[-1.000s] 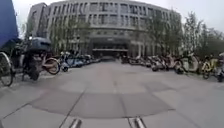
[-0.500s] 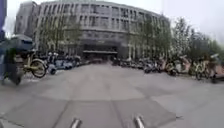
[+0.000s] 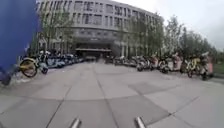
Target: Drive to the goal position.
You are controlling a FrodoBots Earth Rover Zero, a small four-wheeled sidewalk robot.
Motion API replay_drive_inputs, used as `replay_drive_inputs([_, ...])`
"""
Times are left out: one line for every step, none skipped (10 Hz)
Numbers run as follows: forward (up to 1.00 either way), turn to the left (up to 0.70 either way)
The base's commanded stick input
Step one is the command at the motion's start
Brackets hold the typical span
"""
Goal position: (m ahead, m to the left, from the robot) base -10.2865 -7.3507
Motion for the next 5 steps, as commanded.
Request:
replay_drive_inputs([0.00, -1.00])
replay_drive_inputs([0.00, -1.00])
replay_drive_inputs([0.00, -1.00])
replay_drive_inputs([0.00, -1.00])
replay_drive_inputs([0.00, -1.00])
